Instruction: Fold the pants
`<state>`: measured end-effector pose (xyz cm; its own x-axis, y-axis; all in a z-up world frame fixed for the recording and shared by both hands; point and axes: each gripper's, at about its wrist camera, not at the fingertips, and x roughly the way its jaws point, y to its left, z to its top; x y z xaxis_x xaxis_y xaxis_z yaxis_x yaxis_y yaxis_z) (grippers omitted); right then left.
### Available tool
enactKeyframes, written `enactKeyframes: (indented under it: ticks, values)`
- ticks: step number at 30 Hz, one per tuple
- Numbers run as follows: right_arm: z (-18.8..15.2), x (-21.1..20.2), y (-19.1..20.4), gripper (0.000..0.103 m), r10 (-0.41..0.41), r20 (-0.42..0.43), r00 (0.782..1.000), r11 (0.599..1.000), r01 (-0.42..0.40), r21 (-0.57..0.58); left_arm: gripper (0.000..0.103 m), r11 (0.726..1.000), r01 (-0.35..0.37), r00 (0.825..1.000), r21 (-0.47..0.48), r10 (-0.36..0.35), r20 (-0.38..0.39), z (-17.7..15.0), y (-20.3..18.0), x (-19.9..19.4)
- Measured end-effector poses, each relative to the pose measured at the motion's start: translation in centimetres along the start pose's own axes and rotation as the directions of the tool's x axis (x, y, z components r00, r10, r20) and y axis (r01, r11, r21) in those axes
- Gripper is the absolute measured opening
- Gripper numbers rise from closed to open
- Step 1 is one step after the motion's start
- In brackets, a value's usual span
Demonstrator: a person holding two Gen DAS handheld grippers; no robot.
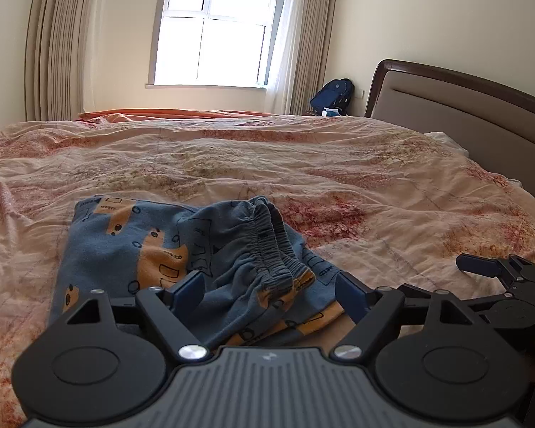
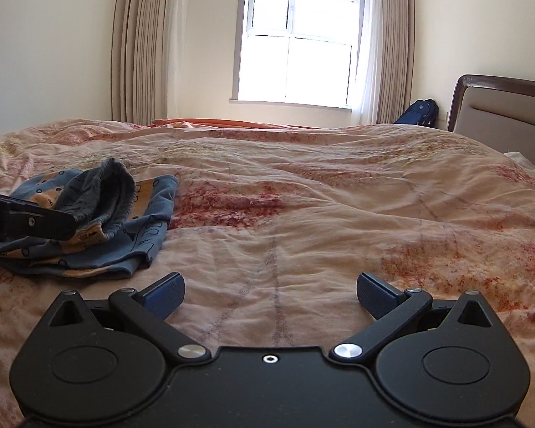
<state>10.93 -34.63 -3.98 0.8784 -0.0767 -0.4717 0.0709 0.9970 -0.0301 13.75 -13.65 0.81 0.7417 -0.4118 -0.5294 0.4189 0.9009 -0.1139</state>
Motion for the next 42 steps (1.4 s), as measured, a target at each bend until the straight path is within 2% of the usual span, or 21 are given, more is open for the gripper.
enactKeyframes:
  ticks: [2,5,6,9,15,19,23,26,30,33,35,38,41,42]
  values:
    - [0.1,0.0,0.1,0.103,0.009,0.0,1.0,1.0,-0.009,0.01,0.087,1.0,-0.021,1.0,0.003,0.021,-0.011,-0.3,0.2,-0.4]
    - [0.6,0.0,0.5,0.103,0.038,0.002,0.999,0.999,-0.038,0.029,0.101,0.996,-0.087,0.996,-0.029,0.087,-0.007,-0.6,1.0,-1.3]
    - [0.8,-0.1,0.6,0.103,0.05,0.006,0.999,0.998,-0.05,0.029,0.102,0.994,-0.104,0.995,-0.045,0.104,0.0,-0.7,1.4,-1.8]
    - [1.7,-0.1,1.2,0.103,0.097,0.022,0.995,0.995,-0.097,0.021,0.102,0.98,-0.158,0.987,-0.118,0.158,-0.008,-0.9,3.4,-2.8]
    - [2.9,1.1,3.4,0.103,0.213,0.006,0.977,0.976,-0.213,0.037,0.102,0.931,-0.259,0.966,-0.257,0.253,-0.057,-1.4,7.9,-4.0]
    - [3.3,2.4,5.3,0.103,0.285,-0.023,0.958,0.956,-0.282,0.078,0.103,0.897,-0.3,0.954,-0.326,0.29,-0.081,-1.8,10.5,-4.2]
    - [4.5,3.8,7.1,0.103,0.318,-0.021,0.948,0.948,-0.317,0.043,0.103,0.878,-0.317,0.948,-0.357,0.294,-0.119,-2.0,12.1,-3.4]
    - [5.5,5.7,7.7,0.103,0.34,-0.027,0.94,0.94,-0.338,0.052,0.103,0.875,-0.319,0.948,-0.364,0.291,-0.129,-2.6,12.5,-2.9]
    - [6.2,8.8,7.5,0.103,0.375,-0.071,0.924,0.922,-0.363,0.138,0.102,0.888,-0.327,0.945,-0.324,0.307,-0.113,-3.4,11.7,-2.7]
    - [6.3,9.5,7.1,0.102,0.391,-0.045,0.919,0.91,-0.379,0.168,0.102,0.896,-0.333,0.943,-0.295,0.315,-0.107,-3.8,11.0,-2.6]
    - [6.3,9.4,6.8,0.099,0.398,-0.012,0.917,0.903,-0.389,0.182,0.102,0.901,-0.331,0.944,-0.281,0.314,-0.104,-3.9,10.7,-2.5]
    - [6.2,9.3,6.7,0.088,0.411,0.005,0.912,0.896,-0.405,0.181,0.102,0.907,-0.331,0.943,-0.261,0.314,-0.106,-4.0,10.2,-2.4]
    - [6.0,9.4,6.9,0.065,0.427,0.001,0.904,0.89,-0.421,0.175,0.102,0.911,-0.331,0.943,-0.245,0.313,-0.109,-4.1,9.7,-2.5]
    - [5.9,9.4,6.9,0.049,0.43,0.0,0.903,0.888,-0.422,0.181,0.102,0.912,-0.329,0.944,-0.245,0.311,-0.11,-4.1,9.6,-2.6]
